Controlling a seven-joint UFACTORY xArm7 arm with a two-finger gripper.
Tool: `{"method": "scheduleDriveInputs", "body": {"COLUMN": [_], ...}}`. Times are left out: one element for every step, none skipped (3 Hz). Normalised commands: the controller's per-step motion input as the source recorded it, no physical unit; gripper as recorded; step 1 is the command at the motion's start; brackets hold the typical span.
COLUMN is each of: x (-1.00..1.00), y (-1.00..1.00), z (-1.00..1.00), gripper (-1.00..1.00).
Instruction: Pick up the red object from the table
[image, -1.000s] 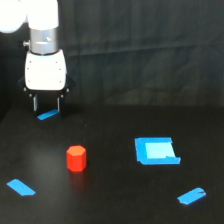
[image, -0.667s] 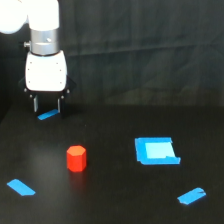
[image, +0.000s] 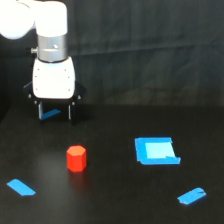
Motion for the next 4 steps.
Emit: {"method": "scheduleDriveInputs", "body": {"x": [0.48,0.6,0.42,0.27], "y": [-0.73,-0.85,-0.77,-0.88], "z": [-0.33,0.08,0.11,0.12], "gripper": [0.97,1.0,0.99,0.91]}}
